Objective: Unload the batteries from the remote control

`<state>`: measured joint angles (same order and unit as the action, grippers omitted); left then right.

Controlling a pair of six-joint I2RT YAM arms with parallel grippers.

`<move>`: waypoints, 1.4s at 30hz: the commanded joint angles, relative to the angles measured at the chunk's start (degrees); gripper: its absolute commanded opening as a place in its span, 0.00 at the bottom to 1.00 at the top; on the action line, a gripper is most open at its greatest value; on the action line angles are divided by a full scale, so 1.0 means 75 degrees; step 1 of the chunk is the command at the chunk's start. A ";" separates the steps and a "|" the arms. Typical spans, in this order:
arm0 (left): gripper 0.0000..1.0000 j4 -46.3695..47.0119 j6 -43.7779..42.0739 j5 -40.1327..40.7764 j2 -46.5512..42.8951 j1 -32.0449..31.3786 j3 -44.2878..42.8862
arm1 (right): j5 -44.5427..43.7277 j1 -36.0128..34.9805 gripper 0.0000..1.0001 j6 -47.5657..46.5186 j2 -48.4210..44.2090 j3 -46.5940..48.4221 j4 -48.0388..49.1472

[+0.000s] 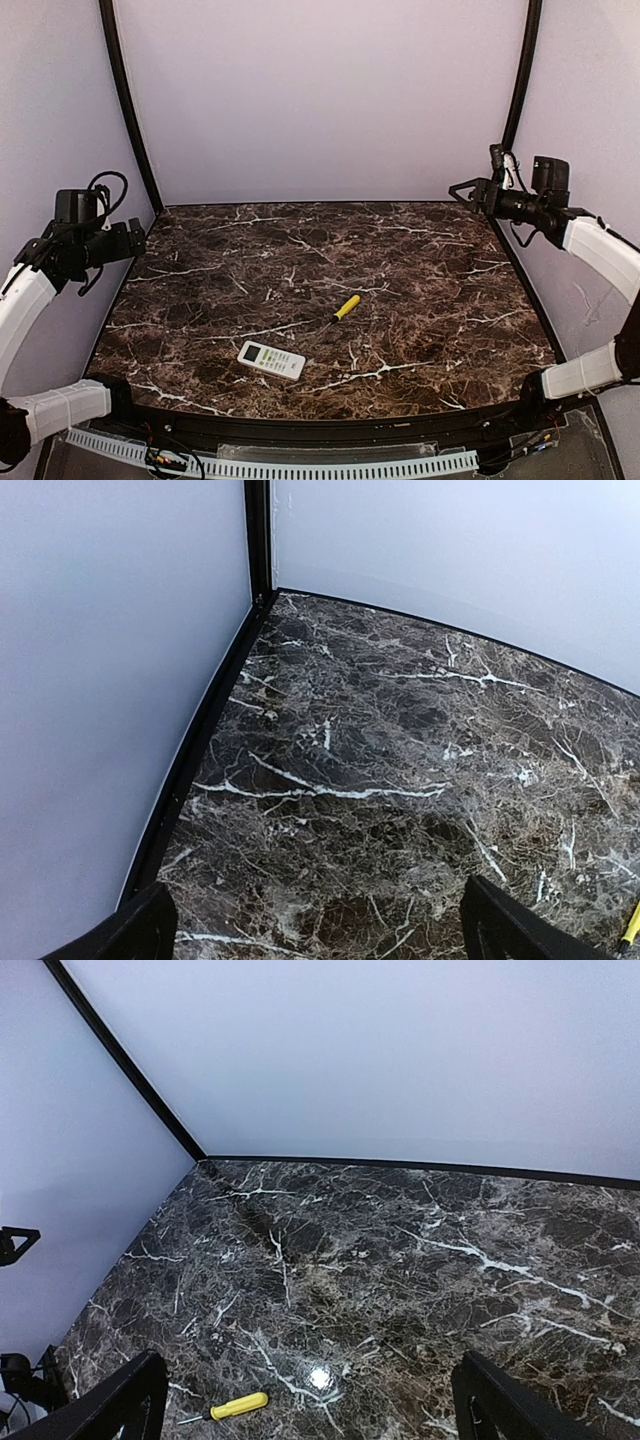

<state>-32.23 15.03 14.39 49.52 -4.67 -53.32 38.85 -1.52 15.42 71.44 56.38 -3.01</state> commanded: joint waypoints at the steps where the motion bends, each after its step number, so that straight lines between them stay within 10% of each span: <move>1: 1.00 0.0387 -0.0464 -0.0319 -0.0152 0.0018 0.0375 | 0.0304 -0.0085 0.99 0.0057 0.0112 0.0402 -0.0037; 20: 1.00 -0.0118 -0.1344 -0.0203 -0.0249 0.0021 -0.0010 | -0.0712 -0.2033 0.99 -0.1283 0.0622 0.1794 -0.1653; 42: 1.00 0.0675 -0.1574 -0.3012 0.0249 0.0017 0.0449 | -0.2597 -0.6430 0.99 -0.3794 0.1807 0.1142 -0.1729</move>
<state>-27.97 4.01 -5.80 52.16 -4.67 -51.16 21.61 -45.60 -8.82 82.65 66.39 -18.39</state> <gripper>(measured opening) 0.998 0.986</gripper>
